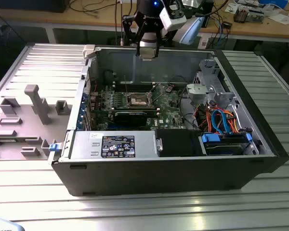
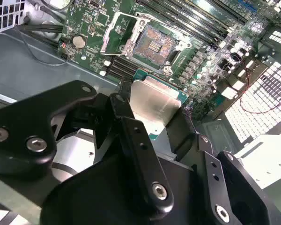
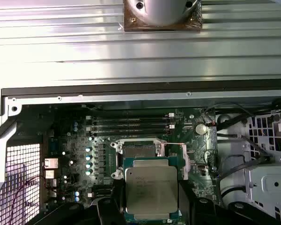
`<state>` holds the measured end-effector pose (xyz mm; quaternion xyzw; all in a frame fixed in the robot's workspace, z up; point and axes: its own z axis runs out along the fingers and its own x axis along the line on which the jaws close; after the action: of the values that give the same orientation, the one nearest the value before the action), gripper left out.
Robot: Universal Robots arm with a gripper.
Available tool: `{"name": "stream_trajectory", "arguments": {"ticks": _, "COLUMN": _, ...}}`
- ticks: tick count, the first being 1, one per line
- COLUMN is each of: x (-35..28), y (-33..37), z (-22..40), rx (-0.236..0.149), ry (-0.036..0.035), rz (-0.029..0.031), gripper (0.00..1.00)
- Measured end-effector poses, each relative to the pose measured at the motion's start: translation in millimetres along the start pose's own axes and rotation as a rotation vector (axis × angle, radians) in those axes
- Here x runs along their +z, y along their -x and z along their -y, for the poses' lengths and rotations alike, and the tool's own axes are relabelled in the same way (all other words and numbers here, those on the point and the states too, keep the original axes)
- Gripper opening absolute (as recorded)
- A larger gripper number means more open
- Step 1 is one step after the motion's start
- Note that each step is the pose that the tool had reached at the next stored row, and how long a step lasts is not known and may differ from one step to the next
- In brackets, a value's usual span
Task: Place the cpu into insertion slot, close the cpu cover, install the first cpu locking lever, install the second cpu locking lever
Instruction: 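Place the cpu into insertion slot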
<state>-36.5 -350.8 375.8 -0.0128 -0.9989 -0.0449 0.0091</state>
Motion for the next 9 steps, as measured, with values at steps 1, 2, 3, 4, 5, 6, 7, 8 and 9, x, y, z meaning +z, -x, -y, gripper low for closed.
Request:
{"name": "stream_trajectory", "arguments": {"ticks": 1, "x": 0.0, "y": 0.0, "z": 0.0, "rx": 0.0, "ry": -0.0001, "rz": 0.0, "gripper": 0.55}}
{"name": "stream_trajectory", "arguments": {"ticks": 2, "x": 0.0, "y": 0.0, "z": 0.0, "rx": 0.0, "ry": -0.0002, "rz": -0.0001, "gripper": 0.55}}
{"name": "stream_trajectory", "arguments": {"ticks": 3, "x": 0.0, "y": 0.0, "z": 0.0, "rx": 0.0, "ry": -0.0002, "rz": -0.0001, "gripper": 0.55}}
{"name": "stream_trajectory", "arguments": {"ticks": 4, "x": 0.1, "y": 0.0, "z": 0.0, "rx": 0.0, "ry": -0.0002, "rz": -0.0001, "gripper": 0.55}}
{"name": "stream_trajectory", "arguments": {"ticks": 5, "x": 0.4, "y": 0.0, "z": 0.0, "rx": 0.0, "ry": -0.0002, "rz": -0.0001, "gripper": 0.55}}
{"name": "stream_trajectory", "arguments": {"ticks": 6, "x": 0.8, "y": 0.0, "z": 0.1, "rx": 0.0, "ry": -0.0001, "rz": 0.0, "gripper": 0.55}}
{"name": "stream_trajectory", "arguments": {"ticks": 7, "x": 1.1, "y": 0.0, "z": 0.1, "rx": 0.0, "ry": -0.0001, "rz": 0.0, "gripper": 0.55}}
{"name": "stream_trajectory", "arguments": {"ticks": 8, "x": 1.4, "y": 0.0, "z": 0.1, "rx": 0.0, "ry": 0.0, "rz": 0.0, "gripper": 0.55}}
{"name": "stream_trajectory", "arguments": {"ticks": 9, "x": 1.4, "y": 0.0, "z": 0.1, "rx": 0.0, "ry": -0.0001, "rz": 0.0, "gripper": 0.55}}
